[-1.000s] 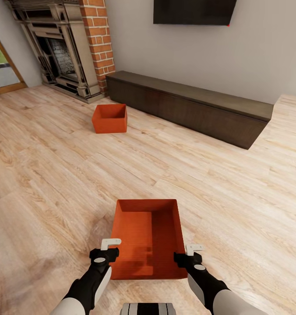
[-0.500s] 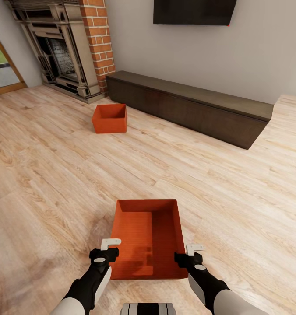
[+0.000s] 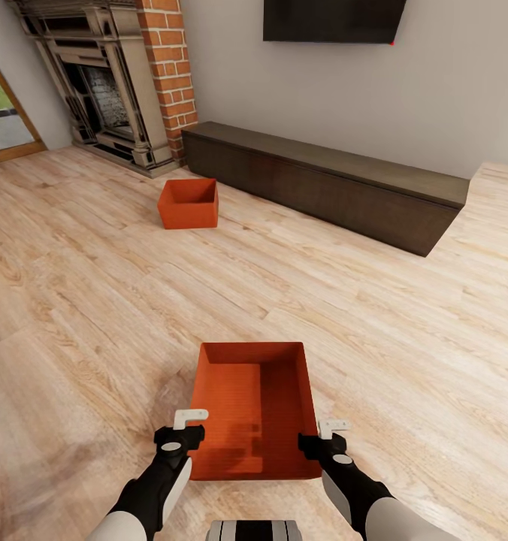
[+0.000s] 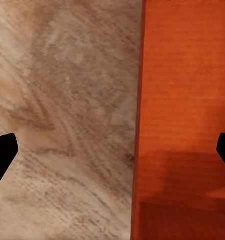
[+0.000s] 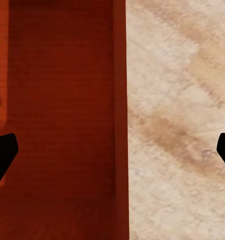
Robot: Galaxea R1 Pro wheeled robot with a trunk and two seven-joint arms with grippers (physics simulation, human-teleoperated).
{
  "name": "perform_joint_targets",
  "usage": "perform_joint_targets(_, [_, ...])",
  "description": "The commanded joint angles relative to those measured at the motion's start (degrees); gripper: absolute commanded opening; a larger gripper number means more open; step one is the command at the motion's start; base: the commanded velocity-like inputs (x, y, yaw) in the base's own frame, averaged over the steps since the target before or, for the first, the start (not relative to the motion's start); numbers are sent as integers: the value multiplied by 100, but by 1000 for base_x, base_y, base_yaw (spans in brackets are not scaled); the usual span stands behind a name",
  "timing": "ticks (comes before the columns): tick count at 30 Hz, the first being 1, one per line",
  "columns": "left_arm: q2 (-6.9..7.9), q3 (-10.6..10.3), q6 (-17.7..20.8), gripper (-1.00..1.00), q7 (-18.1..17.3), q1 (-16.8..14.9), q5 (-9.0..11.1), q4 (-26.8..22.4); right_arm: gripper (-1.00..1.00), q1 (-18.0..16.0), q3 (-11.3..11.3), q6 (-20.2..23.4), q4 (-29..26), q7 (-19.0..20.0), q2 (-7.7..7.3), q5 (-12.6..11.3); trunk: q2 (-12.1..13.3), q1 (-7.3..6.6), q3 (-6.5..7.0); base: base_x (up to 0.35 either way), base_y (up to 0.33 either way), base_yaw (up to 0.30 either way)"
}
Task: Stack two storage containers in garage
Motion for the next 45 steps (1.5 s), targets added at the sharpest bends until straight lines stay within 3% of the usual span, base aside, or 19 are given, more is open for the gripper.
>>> perform_joint_targets(1, [-2,-4,44,100,17,0,-39,-10,100,-3,46,-21,5,-33,-2,-47,-1,-1,-4,0,0,0])
perform_joint_targets(15, [-7,-4,38,100,15,0,13,-11,100,-3,48,-22,5,-33,-2,-47,-1,-1,-4,0,0,0])
perform_joint_targets(19, [-1,-4,38,100,15,0,15,-11,100,-3,48,-13,5,-33,-2,-47,-162,87,-75,0,0,0])
perform_joint_targets(26, [-2,-4,38,100,15,0,17,-11,100,-3,48,-12,5,-33,-2,-47,-162,87,-75,0,0,0])
perform_joint_targets(36, [-4,-4,41,100,15,0,16,-11,100,-3,48,-37,2,-33,-2,-47,-563,307,-255,0,0,0])
perform_joint_targets(41, [-3,-4,39,100,15,0,19,-11,100,-3,48,-40,2,-33,-2,-47,-563,307,-255,0,0,0])
perform_joint_targets(45, [-2,-4,39,100,15,0,21,-11,100,-3,48,-40,5,-33,-2,-47,-723,394,-327,0,0,0])
